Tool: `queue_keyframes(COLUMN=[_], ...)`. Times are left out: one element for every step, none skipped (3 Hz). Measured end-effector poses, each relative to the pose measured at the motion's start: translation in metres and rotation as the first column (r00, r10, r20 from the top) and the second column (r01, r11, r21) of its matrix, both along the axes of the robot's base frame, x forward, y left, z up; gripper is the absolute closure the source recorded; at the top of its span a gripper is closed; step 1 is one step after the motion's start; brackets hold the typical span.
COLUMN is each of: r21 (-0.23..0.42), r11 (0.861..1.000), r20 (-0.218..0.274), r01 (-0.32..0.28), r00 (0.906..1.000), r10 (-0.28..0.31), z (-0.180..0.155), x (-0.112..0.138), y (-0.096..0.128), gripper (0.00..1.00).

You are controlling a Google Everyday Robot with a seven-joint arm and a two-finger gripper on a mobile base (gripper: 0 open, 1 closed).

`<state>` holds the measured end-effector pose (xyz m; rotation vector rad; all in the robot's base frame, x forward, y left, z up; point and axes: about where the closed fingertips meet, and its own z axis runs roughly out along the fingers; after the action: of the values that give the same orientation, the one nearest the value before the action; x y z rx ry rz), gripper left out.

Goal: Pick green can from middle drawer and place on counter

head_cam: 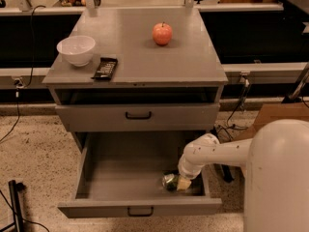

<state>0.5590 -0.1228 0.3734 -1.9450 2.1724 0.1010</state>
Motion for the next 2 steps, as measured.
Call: queue_keyframes(r21=[-0.024,0.018], r11=[1.0,1.0], r20=[-0.022,0.009], r01=[-0.001,-0.01], r00=[0.9998,0.9999], r10=[0.0,0.01], z=[-0.013,0.0], x=[-0.002,0.0], y=[-0.001,0.002], gripper=[0.46,0.66])
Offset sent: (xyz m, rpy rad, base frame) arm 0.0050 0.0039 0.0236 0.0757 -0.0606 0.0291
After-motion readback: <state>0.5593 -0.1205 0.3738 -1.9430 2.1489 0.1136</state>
